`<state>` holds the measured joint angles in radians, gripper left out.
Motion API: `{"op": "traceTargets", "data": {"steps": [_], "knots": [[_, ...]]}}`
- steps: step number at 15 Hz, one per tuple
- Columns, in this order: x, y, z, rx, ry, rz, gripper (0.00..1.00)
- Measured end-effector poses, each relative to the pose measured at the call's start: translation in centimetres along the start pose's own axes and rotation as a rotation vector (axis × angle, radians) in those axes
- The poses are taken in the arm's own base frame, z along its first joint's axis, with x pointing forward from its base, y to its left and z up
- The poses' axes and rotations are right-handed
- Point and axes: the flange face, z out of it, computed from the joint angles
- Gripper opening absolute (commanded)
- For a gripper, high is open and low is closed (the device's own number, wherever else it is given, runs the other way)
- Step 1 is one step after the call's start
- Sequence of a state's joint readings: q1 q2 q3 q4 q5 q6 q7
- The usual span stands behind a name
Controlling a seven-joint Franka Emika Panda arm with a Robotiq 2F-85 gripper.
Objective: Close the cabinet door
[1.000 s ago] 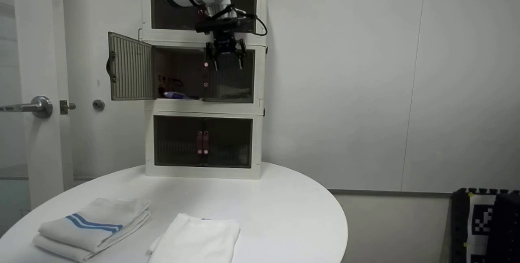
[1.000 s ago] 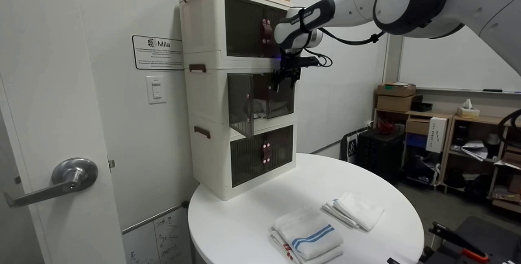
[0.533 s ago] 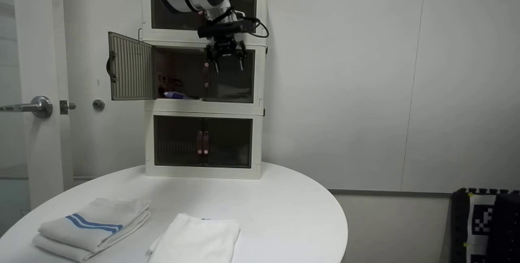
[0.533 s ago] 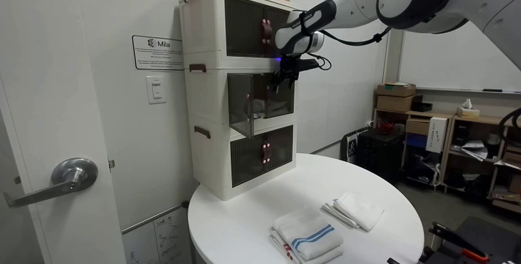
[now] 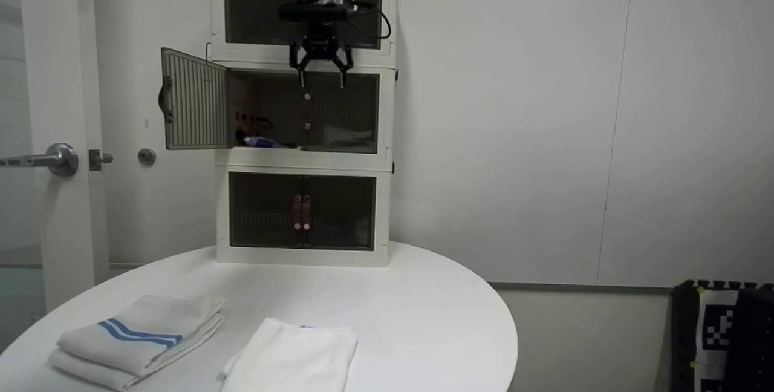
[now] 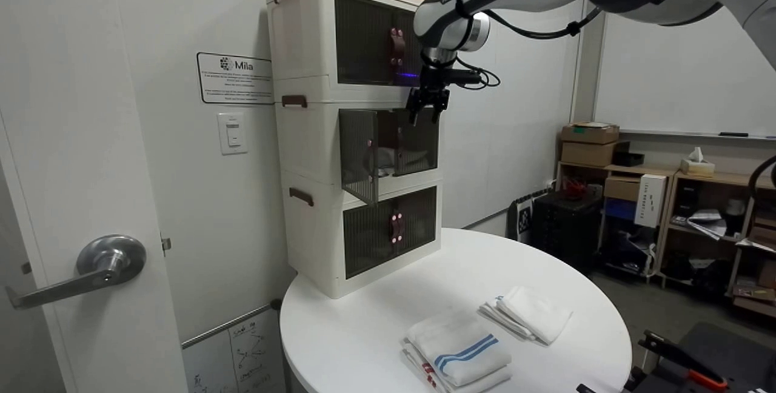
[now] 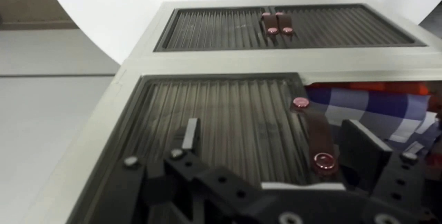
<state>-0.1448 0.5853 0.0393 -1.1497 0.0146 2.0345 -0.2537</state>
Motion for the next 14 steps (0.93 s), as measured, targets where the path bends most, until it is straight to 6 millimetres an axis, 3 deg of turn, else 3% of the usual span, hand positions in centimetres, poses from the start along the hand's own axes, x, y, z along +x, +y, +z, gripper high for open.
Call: {"op": "traceTargets", "data": {"steps": [4, 7, 10, 14], "knots": [[-2.4, -0.9, -4.3, 0.025, -0.162, 0.152, 1.00], [-3.6, -2.5, -5.8, 0.021, -0.221, 0.278, 1.00], [-4.6, -5.1, -5.4, 0.010, -0.256, 0.373, 1.00], [-6.9, -7.6, -4.0, 0.006, -0.285, 0.377, 1.00]]}}
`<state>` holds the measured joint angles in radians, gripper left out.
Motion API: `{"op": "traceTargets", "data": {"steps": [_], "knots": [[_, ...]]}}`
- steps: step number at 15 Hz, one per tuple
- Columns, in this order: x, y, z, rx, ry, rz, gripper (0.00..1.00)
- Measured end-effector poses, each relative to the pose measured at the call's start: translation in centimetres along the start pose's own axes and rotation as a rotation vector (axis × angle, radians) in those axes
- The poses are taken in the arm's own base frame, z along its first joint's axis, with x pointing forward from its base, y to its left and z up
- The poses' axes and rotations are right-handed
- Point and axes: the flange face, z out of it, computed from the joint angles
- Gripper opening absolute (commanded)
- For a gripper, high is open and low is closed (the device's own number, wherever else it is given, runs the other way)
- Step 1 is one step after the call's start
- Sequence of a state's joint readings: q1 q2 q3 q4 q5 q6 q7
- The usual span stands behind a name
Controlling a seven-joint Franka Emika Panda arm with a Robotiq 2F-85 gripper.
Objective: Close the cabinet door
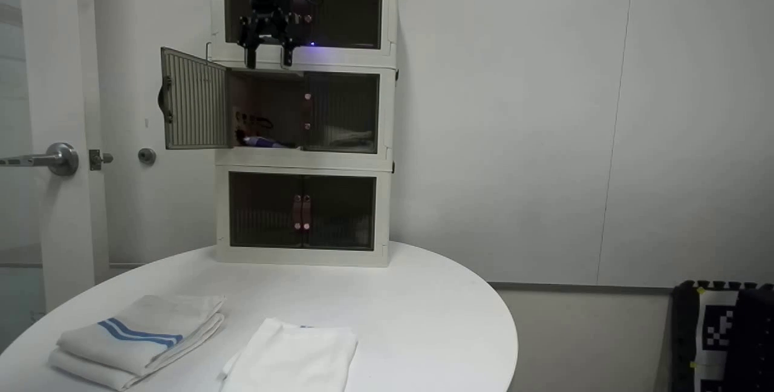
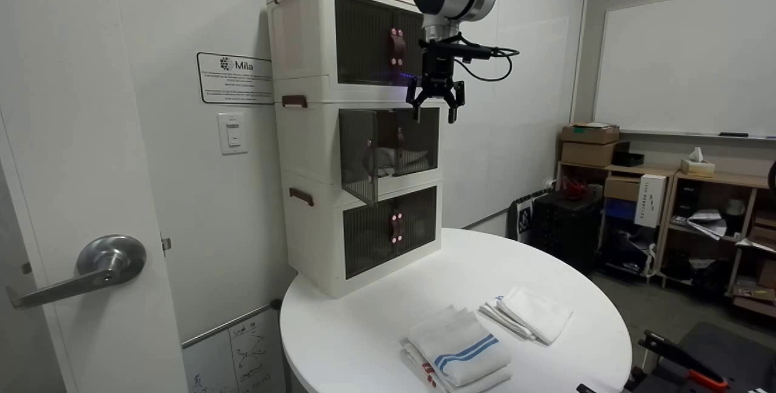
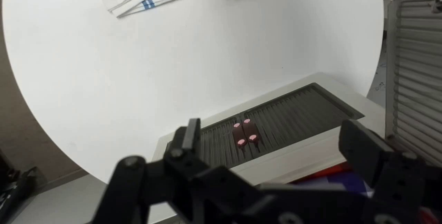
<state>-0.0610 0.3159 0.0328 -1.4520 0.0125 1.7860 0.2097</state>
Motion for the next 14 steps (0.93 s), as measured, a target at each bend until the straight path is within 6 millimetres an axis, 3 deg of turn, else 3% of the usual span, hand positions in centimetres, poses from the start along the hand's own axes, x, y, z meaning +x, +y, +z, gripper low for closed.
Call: {"op": "traceTargets", "data": {"steps": [3, 7, 12, 14], "knots": [[-3.0, 0.0, 1.0, -0.028, -0.032, -0.096, 1.00], [-7.7, 0.7, 0.8, -0.077, -0.066, -0.271, 1.00], [-13.2, 5.1, 0.5, -0.123, -0.058, -0.352, 1.00], [-14.1, 5.4, 0.5, -0.123, -0.052, -0.354, 1.00]]}}
